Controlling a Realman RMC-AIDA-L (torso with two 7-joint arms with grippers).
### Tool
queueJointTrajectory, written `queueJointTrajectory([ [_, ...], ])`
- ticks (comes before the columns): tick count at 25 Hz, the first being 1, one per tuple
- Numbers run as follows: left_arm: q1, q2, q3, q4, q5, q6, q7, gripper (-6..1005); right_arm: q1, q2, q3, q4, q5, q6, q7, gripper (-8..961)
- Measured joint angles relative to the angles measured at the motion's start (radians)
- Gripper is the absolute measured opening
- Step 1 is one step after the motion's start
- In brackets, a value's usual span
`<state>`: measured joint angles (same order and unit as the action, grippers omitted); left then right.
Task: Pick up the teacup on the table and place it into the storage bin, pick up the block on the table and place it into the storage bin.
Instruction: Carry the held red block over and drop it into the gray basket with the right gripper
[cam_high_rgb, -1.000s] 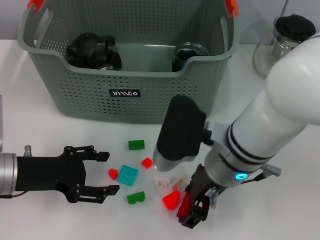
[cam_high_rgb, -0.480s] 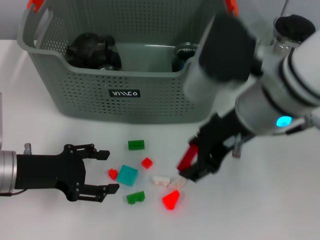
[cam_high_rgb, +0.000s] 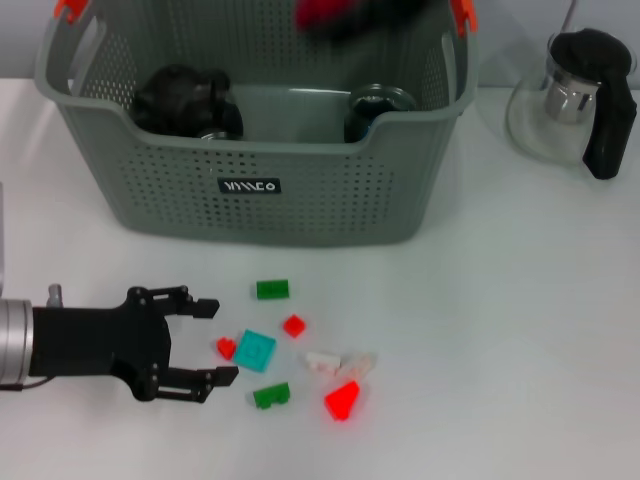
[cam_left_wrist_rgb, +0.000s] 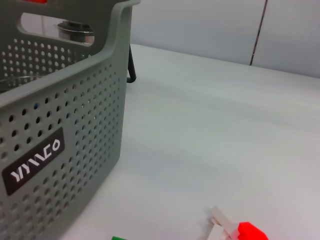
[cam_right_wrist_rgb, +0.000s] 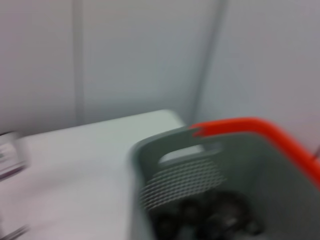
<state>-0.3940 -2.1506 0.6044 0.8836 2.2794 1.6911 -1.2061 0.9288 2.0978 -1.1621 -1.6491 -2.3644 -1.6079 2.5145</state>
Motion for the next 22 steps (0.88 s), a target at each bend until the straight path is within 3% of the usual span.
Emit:
queueJointTrajectory([
  [4,-0.001,0.0,0.0,0.0,-0.002,0.001,-0.001,847,0.037,-0.002,0.028,0.103,-0.091,0.132,-0.017,711],
  [12,-0.012,0.002,0.0,-0.004,-0.001,0.001,-0.001,847,0.146,-0.015,0.027,0.504,-0.287,0.42,-0.029,710],
  [15,-0.014,0.004,0.0,-0.005,-0.001,0.001,-0.002,846,0.174,-0.012,0.023,0.638,-0.317,0.509,-0.051,710],
  [22,-0.019,0.007,0.0,-0.005,0.0,0.0,-0.005,846,0.187,-0.001,-0.028,0.803,-0.322,0.657,-0.074,710],
])
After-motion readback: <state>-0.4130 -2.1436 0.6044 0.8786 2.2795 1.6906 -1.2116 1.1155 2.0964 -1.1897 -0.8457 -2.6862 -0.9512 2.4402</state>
